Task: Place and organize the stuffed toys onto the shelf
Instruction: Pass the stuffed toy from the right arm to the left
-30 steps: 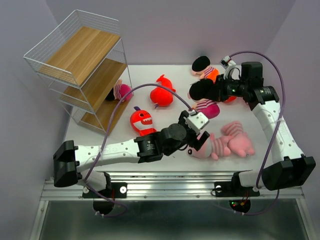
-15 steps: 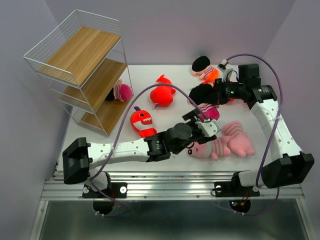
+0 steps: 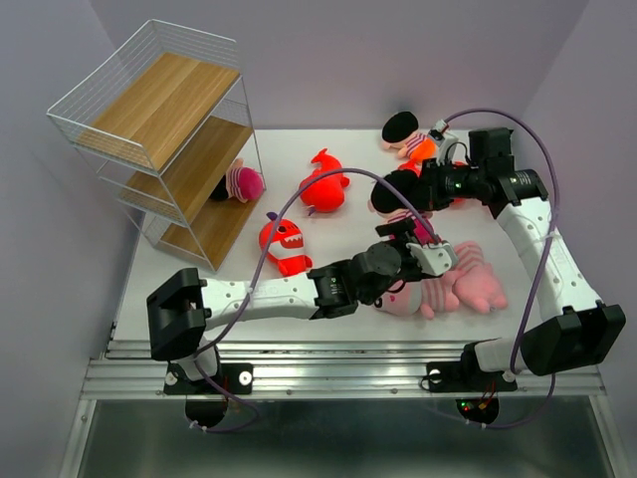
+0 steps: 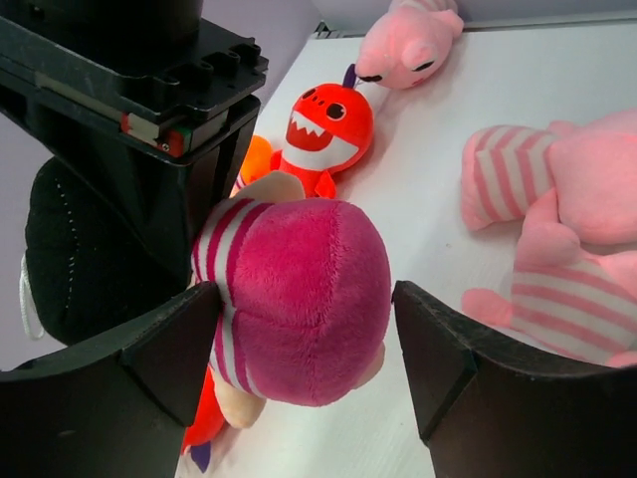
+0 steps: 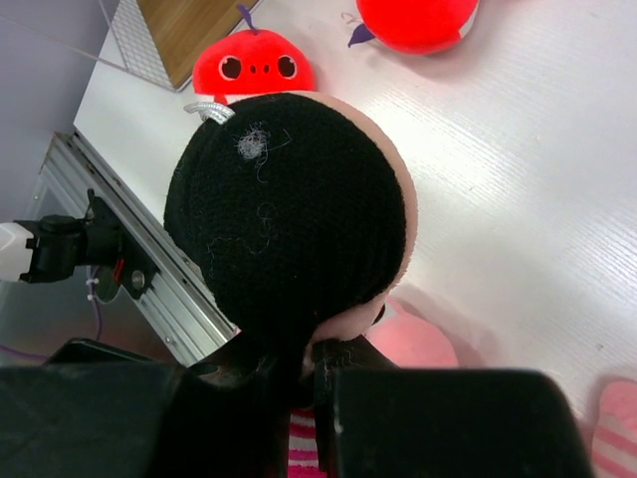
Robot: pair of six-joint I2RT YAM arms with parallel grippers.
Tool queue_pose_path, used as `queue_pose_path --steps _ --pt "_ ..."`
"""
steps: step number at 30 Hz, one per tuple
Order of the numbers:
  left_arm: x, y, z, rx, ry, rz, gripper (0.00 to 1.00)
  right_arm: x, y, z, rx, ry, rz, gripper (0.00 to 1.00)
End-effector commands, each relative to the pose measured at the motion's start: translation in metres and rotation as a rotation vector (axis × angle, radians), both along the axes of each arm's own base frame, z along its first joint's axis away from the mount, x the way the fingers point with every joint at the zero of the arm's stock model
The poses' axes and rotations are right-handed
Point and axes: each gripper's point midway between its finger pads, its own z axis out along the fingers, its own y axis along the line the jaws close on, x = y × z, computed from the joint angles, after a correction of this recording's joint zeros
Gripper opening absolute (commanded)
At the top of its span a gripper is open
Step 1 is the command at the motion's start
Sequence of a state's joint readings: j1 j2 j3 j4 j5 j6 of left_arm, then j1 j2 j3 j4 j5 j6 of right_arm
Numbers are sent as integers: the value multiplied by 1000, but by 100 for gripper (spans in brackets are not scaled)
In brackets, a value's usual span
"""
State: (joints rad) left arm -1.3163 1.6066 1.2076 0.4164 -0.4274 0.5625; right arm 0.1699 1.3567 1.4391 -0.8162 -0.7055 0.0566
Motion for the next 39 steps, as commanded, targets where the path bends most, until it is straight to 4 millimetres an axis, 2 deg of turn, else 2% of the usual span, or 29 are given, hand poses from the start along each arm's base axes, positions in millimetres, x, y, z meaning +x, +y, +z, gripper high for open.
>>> queue_pose_path --steps 1,3,4,5,6,8,11,14,17,19,20,22,23,25,26,28,29,30,32,33,34,36,39 --pt "6 -6 31 -36 -70 26 80 -2 3 18 6 -59 19 1" --pt "6 -8 28 -11 -60 21 67 -3 3 18 1 -65 22 1" --pt "7 -10 24 10 -47 22 56 -3 2 17 -4 -67 21 1" --pt "7 -11 21 21 -40 26 49 -3 2 17 -6 -70 21 1" --pt "8 -10 12 47 -26 38 44 -4 1 16 -9 -73 20 1" --pt "10 -8 8 60 -19 54 35 -4 1 16 -9 -76 22 1" --pt "14 -3 2 74 -14 89 14 -7 2 15 -4 -79 37 0" --pt "16 3 1 65 -7 118 0 -11 4 16 9 -85 56 1" --pt "17 8 0 42 10 129 0 -15 7 15 25 -76 74 4" --pt "15 13 4 5 34 135 0 -15 7 15 18 -97 97 9" --pt "14 15 6 -14 44 134 0 -16 7 17 17 -105 105 24" --pt "11 24 6 -56 75 142 0 -16 8 20 17 -122 114 43" --pt "9 29 1 -66 89 147 0 -16 8 22 22 -130 115 57" --pt "6 38 6 -109 112 153 0 -16 9 25 28 -140 116 70" --pt "5 44 -1 -122 137 168 0 -15 9 27 35 -146 113 82" --pt "2 55 3 -162 160 182 0 -15 10 30 37 -157 114 93" --pt "2 61 3 -176 168 199 0 -15 10 31 37 -162 113 95" --pt "0 66 -6 -185 194 211 0 -14 10 35 38 -173 114 98" --pt "1 82 0 -233 206 249 0 -13 9 40 33 -197 112 100" --pt "0 88 -7 -242 224 265 0 -13 9 45 32 -210 112 100" --pt "-1 96 0 -275 228 276 0 -12 8 48 30 -224 109 100" --pt "-1 110 -4 -300 237 317 0 -11 8 52 31 -243 105 100" --pt "0 131 5 -377 251 374 0 -10 9 49 38 -245 107 100"
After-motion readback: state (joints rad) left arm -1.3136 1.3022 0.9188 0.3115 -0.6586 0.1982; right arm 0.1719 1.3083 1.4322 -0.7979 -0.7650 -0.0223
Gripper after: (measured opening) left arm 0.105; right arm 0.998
